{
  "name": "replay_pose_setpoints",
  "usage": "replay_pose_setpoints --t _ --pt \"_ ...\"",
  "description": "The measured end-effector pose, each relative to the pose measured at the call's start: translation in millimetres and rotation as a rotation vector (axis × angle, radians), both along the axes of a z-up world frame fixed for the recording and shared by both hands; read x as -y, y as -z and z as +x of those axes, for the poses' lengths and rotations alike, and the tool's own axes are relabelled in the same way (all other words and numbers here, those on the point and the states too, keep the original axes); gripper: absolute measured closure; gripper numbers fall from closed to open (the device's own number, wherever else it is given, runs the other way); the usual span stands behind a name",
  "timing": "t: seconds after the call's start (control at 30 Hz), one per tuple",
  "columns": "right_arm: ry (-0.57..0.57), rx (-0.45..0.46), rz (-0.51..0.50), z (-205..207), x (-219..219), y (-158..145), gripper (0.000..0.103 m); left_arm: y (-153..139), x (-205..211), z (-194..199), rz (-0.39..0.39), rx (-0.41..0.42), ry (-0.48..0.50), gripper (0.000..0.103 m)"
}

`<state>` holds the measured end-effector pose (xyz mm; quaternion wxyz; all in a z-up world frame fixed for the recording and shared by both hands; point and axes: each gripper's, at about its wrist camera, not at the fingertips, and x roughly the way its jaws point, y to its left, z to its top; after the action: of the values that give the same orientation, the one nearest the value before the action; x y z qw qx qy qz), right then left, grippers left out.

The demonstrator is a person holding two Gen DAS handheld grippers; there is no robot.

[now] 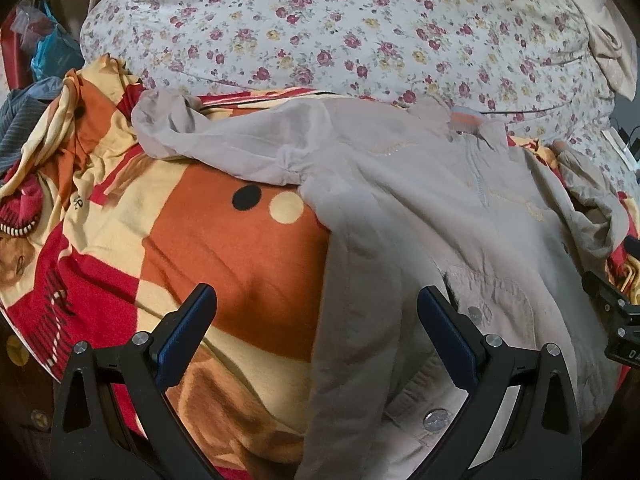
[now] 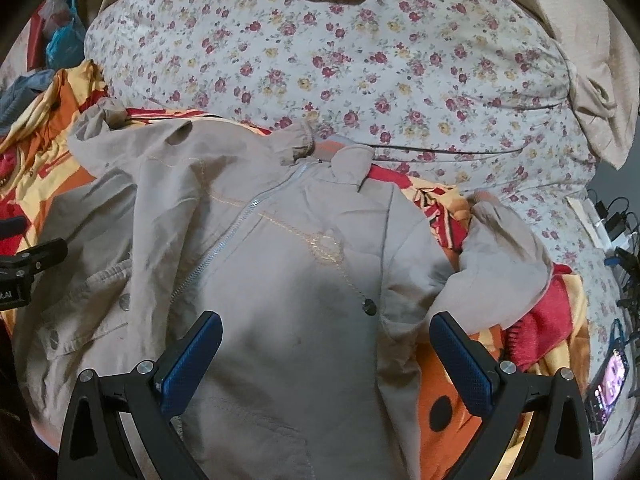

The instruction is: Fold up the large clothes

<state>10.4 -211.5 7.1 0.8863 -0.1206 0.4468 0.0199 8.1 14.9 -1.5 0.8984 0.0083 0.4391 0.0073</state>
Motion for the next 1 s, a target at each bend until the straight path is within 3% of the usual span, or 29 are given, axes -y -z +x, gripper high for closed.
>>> replay_pose_setpoints --t 0.13,0.23,0.3,0.33,0.4,0.6,0.77,1.0 --pt "-0.021 0.009 0.125 6 -4 -6 0.000 -6 -19 10 0.011 -0.017 -0.043 0.002" --pt "-0.052 -0.050 0.271 15 -8 -8 0.000 -12 -45 21 0.018 -0.014 -0.101 0.002" --pt "-0.067 -0.046 0.329 19 -15 -8 0.000 -14 -67 32 -0.014 -0.014 -0.145 0.002" --pt "-0.076 0.010 0.336 18 -23 -10 0.000 -10 -81 40 -0.056 -0.024 -0.173 0.002" --pt "-0.087 0.003 0.340 20 -31 -10 0.000 -11 -110 56 -0.071 -0.031 -0.237 0.002" --pt "-0.110 -0.158 0.340 30 -45 0 0.000 -15 -206 116 -0.174 0.013 -0.437 0.002" --pt "-0.105 -0.171 0.345 38 -46 5 0.000 -4 -265 180 -0.262 0.036 -0.566 0.002" --pt "-0.072 -0.185 0.361 53 -36 16 0.000 44 -292 256 -0.280 -0.067 -0.621 0.003"
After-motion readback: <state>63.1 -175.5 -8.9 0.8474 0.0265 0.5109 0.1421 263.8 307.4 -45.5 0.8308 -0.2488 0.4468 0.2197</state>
